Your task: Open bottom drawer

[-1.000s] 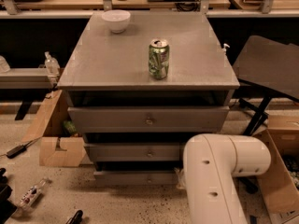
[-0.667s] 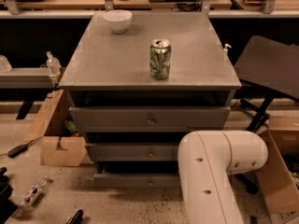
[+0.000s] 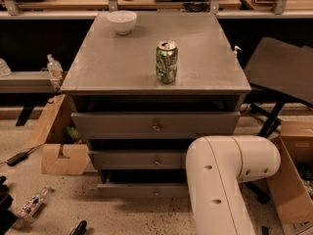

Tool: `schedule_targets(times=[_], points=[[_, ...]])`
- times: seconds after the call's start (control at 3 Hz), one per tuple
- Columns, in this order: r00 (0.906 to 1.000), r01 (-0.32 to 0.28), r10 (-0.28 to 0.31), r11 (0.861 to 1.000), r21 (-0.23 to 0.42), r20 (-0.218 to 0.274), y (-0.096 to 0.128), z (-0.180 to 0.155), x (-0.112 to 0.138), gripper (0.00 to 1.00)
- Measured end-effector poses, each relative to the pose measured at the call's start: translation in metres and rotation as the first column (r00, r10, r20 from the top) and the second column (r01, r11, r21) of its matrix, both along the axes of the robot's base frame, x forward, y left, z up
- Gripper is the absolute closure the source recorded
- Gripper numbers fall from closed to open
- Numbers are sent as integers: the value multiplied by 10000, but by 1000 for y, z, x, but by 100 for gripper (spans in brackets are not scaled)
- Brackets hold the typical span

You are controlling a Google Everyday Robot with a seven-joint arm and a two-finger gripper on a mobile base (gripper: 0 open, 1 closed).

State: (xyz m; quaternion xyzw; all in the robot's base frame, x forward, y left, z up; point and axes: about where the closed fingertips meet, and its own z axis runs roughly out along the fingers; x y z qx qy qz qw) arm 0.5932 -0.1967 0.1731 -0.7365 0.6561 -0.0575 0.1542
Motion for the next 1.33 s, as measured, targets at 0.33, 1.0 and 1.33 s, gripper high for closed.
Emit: schedule_targets(times=[0.33, 1.0, 1.33], points=[[10000, 0, 0, 10000, 0, 0, 0, 1, 0, 100], [10000, 0, 0, 10000, 0, 0, 0, 2, 0, 100], [10000, 0, 0, 10000, 0, 0, 0, 2, 0, 100]])
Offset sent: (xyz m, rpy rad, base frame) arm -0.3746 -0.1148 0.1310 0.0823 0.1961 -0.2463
